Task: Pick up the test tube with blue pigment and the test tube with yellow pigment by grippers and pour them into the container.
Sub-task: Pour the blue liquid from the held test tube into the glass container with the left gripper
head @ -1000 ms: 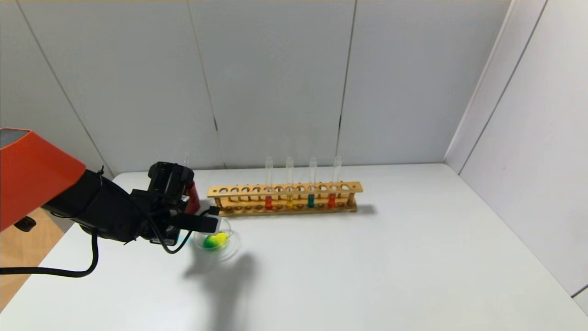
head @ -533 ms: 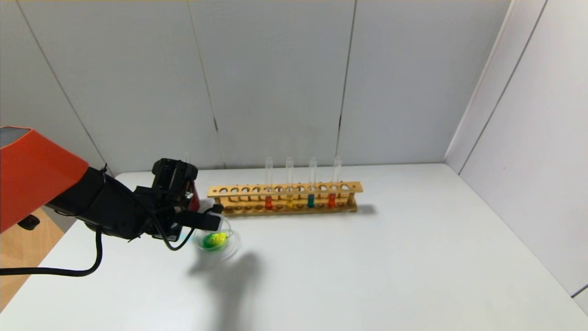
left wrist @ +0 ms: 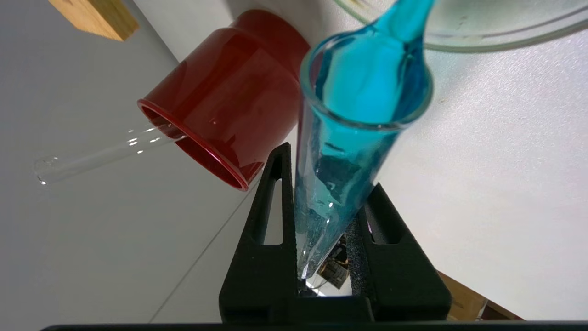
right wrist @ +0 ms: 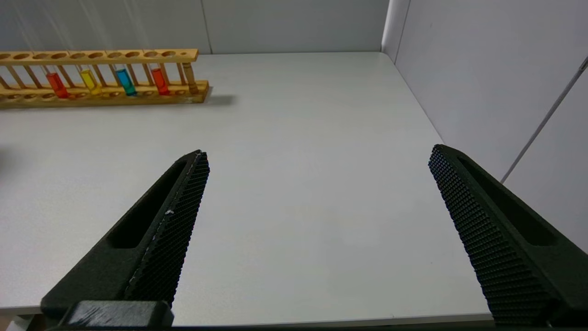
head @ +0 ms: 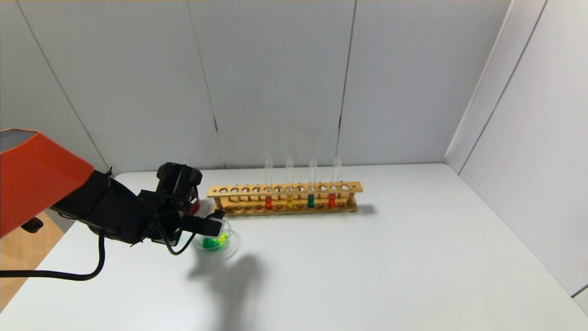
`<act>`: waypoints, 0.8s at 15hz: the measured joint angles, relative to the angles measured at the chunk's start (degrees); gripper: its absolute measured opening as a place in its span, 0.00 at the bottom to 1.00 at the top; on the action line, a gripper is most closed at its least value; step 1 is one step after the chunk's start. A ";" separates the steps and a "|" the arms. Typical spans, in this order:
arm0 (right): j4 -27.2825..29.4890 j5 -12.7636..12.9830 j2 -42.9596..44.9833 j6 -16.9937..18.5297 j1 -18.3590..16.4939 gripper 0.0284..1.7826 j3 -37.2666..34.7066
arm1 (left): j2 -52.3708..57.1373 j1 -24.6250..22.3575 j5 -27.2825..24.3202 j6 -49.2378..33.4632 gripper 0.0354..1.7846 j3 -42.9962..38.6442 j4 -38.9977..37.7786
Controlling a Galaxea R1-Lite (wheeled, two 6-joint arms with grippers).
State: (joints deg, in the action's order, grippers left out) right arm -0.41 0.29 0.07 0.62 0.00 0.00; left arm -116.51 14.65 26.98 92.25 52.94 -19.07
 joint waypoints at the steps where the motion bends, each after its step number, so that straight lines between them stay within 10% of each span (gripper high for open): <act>1: 0.00 0.00 0.00 0.00 0.00 0.98 0.00 | -0.04 0.17 0.09 -0.02 0.18 -0.05 0.13; 12: 0.00 0.00 0.00 0.00 0.00 0.98 0.00 | -0.09 0.44 2.89 3.51 0.18 0.24 -0.22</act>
State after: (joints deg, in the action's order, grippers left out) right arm -0.41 0.29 0.07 0.62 0.00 0.00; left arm -116.59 15.09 29.87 95.76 53.19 -19.29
